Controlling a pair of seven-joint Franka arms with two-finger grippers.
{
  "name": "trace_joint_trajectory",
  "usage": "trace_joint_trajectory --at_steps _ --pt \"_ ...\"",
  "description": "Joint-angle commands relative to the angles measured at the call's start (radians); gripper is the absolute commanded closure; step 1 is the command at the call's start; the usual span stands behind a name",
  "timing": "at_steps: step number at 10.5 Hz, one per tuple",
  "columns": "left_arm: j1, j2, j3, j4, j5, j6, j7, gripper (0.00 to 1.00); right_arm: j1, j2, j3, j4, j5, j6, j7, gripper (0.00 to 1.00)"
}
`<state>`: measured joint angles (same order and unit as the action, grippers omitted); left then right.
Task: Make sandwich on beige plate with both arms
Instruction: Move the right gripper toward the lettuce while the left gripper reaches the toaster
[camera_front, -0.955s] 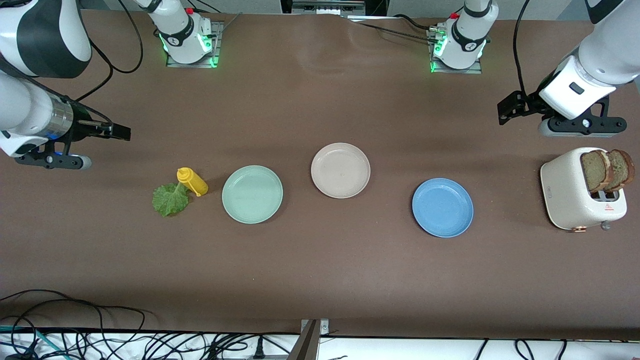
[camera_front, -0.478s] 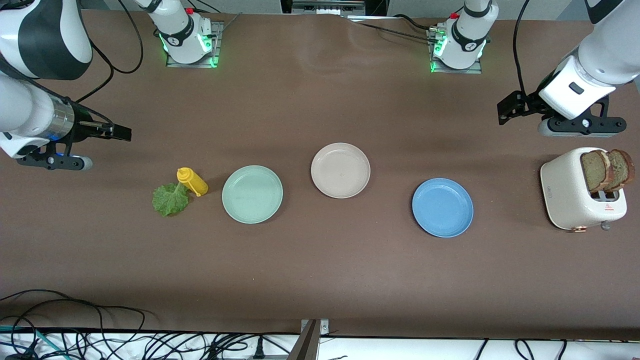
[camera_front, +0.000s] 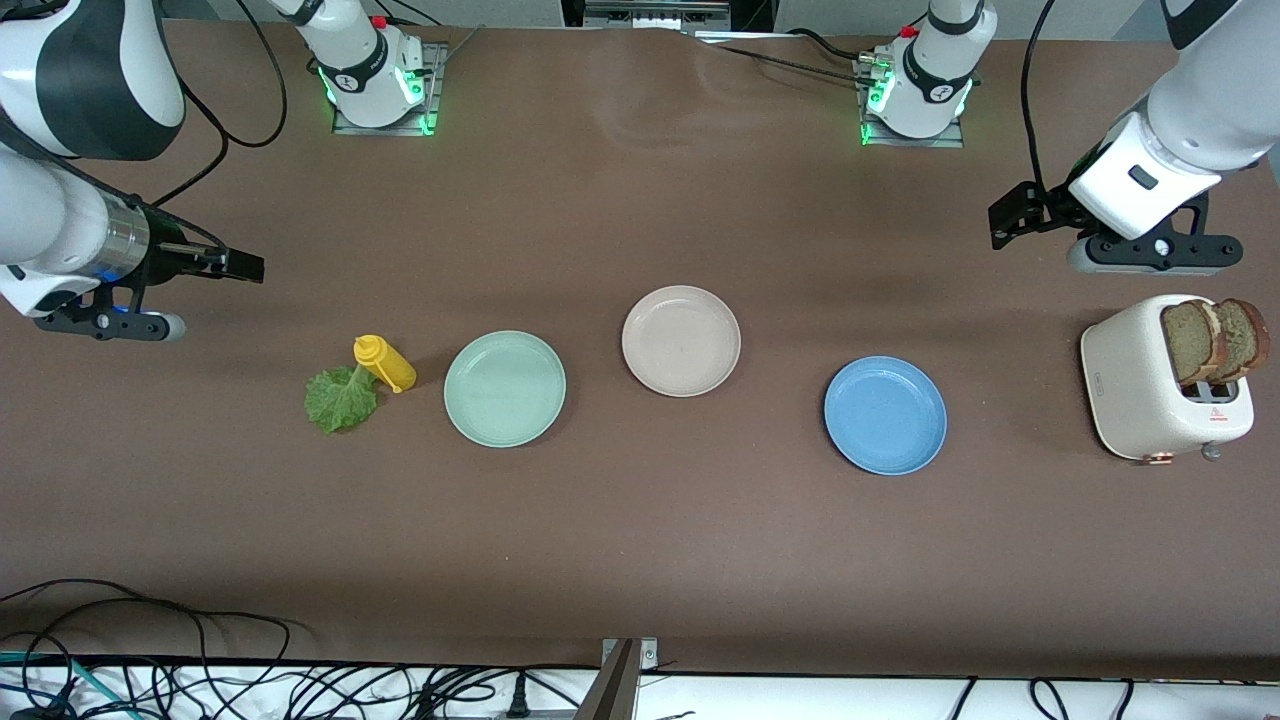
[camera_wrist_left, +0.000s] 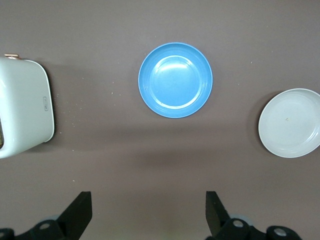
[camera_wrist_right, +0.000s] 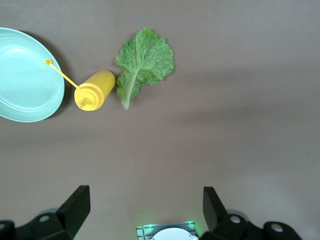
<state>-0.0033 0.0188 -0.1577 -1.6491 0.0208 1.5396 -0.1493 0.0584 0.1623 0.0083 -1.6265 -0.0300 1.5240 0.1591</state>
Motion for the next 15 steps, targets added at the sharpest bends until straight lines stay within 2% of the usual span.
trace_joint_trajectory --at_steps 1,3,5,7,11,13,15 --pt "0.014 0.027 0.004 0.023 0.067 -0.055 0.036 0.0 -0.006 0.005 0.001 0.002 0.019 0.013 0.003 0.0" --pt "0.055 0.027 0.042 0.023 0.083 -0.053 0.08 0.0 -0.006 0.013 0.001 -0.006 0.024 0.03 0.003 0.0" --pt "0.132 0.041 0.05 0.023 0.122 -0.044 0.12 0.0 -0.008 0.023 -0.016 -0.024 0.024 0.068 0.008 0.0" --pt "0.143 0.081 0.052 0.023 0.207 -0.021 0.119 0.0 -0.011 0.055 -0.021 -0.024 0.022 0.077 0.019 0.0" --pt "0.262 0.105 0.052 0.02 0.2 0.007 0.178 0.0 -0.026 0.141 -0.028 -0.026 0.028 0.163 0.019 0.0" --pt "0.316 0.182 0.052 0.02 0.2 0.075 0.192 0.0 -0.052 0.192 -0.03 -0.026 0.105 0.203 0.019 0.0" --pt "0.374 0.248 0.052 0.02 0.2 0.141 0.246 0.0 -0.055 0.244 -0.03 -0.026 0.108 0.249 0.017 0.0"
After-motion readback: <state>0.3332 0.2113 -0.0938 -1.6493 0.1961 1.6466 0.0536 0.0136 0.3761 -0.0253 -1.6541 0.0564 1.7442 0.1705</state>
